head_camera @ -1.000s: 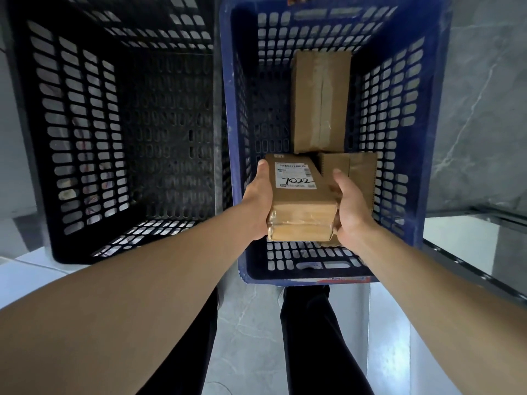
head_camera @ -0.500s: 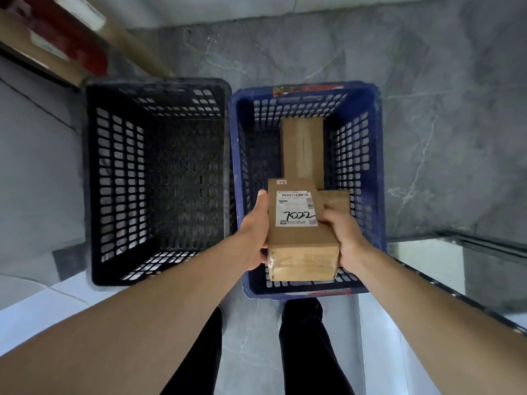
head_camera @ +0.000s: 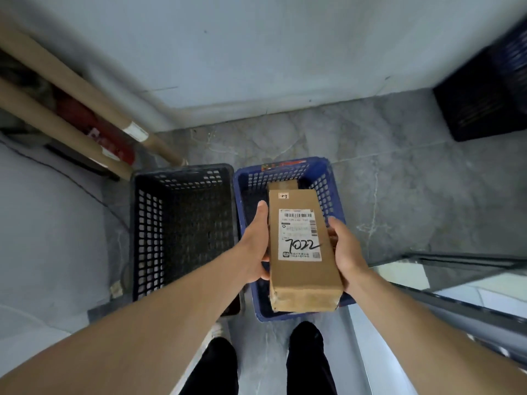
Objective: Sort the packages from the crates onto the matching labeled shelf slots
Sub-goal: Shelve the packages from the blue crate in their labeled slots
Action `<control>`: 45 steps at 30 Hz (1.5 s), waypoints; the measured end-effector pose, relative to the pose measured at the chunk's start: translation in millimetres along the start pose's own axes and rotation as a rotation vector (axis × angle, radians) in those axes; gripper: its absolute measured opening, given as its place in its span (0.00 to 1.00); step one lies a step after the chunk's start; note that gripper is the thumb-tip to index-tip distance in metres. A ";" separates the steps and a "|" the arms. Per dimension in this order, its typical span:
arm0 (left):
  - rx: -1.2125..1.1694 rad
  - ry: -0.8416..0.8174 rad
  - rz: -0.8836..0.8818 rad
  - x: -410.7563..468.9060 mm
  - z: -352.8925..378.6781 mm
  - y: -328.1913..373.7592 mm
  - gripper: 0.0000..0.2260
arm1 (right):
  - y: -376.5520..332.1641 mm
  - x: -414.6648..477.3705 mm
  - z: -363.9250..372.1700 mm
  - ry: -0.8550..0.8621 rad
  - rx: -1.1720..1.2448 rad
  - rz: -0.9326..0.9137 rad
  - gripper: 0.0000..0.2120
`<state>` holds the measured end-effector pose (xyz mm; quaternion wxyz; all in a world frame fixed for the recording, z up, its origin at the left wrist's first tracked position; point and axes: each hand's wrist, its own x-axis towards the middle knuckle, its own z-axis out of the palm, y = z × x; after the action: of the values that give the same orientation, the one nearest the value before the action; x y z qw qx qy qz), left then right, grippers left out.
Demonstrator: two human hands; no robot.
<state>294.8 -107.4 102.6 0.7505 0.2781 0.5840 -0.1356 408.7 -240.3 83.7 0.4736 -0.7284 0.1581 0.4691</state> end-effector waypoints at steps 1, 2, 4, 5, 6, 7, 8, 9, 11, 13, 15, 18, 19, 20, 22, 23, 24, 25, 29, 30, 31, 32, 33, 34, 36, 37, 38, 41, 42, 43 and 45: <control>0.013 -0.011 0.016 -15.8 0.1 5.2 0.34 | -7.1 -15.4 2.1 0.009 0.001 -0.024 0.23; 0.027 -0.027 0.031 -30.6 0.2 10.2 0.33 | -13.4 -30.4 4.4 0.018 -0.008 -0.047 0.25; 0.058 -0.058 0.064 -60.0 0.8 20.6 0.34 | -24.8 -57.7 7.6 0.048 -0.014 -0.131 0.25; 0.075 -0.068 0.082 -74.7 1.7 26.0 0.34 | -30.1 -70.0 8.2 0.057 -0.012 -0.182 0.24; 0.088 -0.076 0.100 -88.7 2.5 31.4 0.34 | -35.0 -80.6 7.8 0.060 -0.017 -0.228 0.24; 0.100 -0.082 0.116 -102.4 3.5 36.7 0.35 | -39.7 -91.2 6.7 0.070 -0.026 -0.259 0.26; 0.111 -0.087 0.127 -116.0 4.6 41.4 0.35 | -44.3 -102.5 6.1 0.092 -0.023 -0.275 0.28; 0.122 -0.094 0.136 -128.6 5.7 45.4 0.36 | -49.0 -114.2 5.6 0.113 -0.012 -0.283 0.31; 0.150 -0.105 0.163 -153.4 9.7 51.8 0.36 | -56.9 -138.0 3.2 0.132 0.019 -0.290 0.31; 0.160 -0.100 0.201 -176.6 15.9 54.2 0.35 | -66.0 -161.4 -1.5 0.152 0.053 -0.314 0.29; 0.158 -0.094 0.248 -200.8 23.3 54.1 0.33 | -77.4 -183.8 -7.4 0.164 0.095 -0.342 0.28; 0.158 -0.079 0.307 -239.2 34.5 48.3 0.30 | -88.4 -211.1 -19.2 0.164 0.126 -0.388 0.26; 0.159 -0.078 0.330 -252.0 38.5 46.1 0.29 | -91.5 -222.9 -23.1 0.161 0.141 -0.415 0.25; 0.161 -0.081 0.353 -265.3 42.8 44.0 0.29 | -93.5 -232.6 -28.0 0.168 0.158 -0.438 0.25; 0.164 -0.088 0.398 -292.0 51.4 41.1 0.28 | -99.3 -253.2 -36.3 0.164 0.185 -0.463 0.25; 0.170 -0.093 0.419 -304.9 54.8 40.3 0.28 | -102.8 -264.1 -39.6 0.164 0.199 -0.486 0.25; 0.177 -0.099 0.440 -317.5 58.2 40.3 0.28 | -106.8 -275.0 -43.3 0.157 0.200 -0.509 0.26; 0.184 -0.103 0.458 -329.4 61.2 40.5 0.29 | -110.8 -287.1 -46.4 0.146 0.202 -0.537 0.27; 0.229 -0.138 0.515 -367.6 72.1 41.8 0.29 | -121.9 -330.4 -55.6 0.182 0.241 -0.610 0.27; 0.239 -0.155 0.521 -375.4 75.1 41.5 0.28 | -124.5 -343.0 -57.1 0.205 0.264 -0.623 0.26; 0.249 -0.173 0.528 -383.1 77.9 40.8 0.29 | -126.6 -356.0 -58.7 0.229 0.283 -0.629 0.27; 0.263 -0.192 0.539 -390.1 80.7 40.3 0.29 | -128.0 -366.1 -61.1 0.248 0.305 -0.628 0.27; 0.279 -0.209 0.551 -397.4 83.6 39.8 0.29 | -129.1 -375.2 -63.9 0.266 0.322 -0.639 0.28; 0.299 -0.223 0.560 -405.3 86.4 39.3 0.30 | -129.7 -384.5 -66.7 0.279 0.332 -0.662 0.27; 0.338 -0.251 0.578 -420.4 90.2 38.2 0.31 | -130.2 -400.2 -70.7 0.303 0.335 -0.707 0.25; 0.356 -0.270 0.586 -427.0 91.4 37.6 0.31 | -130.1 -408.5 -71.7 0.318 0.340 -0.719 0.27; 0.377 -0.290 0.592 -432.9 92.6 37.0 0.31 | -129.3 -414.4 -73.2 0.344 0.342 -0.719 0.30; 0.417 -0.335 0.628 -447.6 96.9 36.1 0.30 | -128.2 -432.1 -77.3 0.447 0.366 -0.705 0.35; 0.423 -0.348 0.633 -452.3 98.4 35.2 0.31 | -128.5 -438.4 -78.8 0.470 0.388 -0.697 0.35; 0.431 -0.365 0.631 -457.4 100.2 34.0 0.31 | -128.8 -446.9 -79.5 0.487 0.405 -0.692 0.34; 0.448 -0.397 0.634 -466.6 104.3 31.8 0.31 | -127.9 -463.5 -83.1 0.520 0.438 -0.696 0.34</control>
<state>263.9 -198.4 572.0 0.7739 0.5682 0.2701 -0.0729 303.1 -345.0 548.4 0.6893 -0.7144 0.1134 0.0410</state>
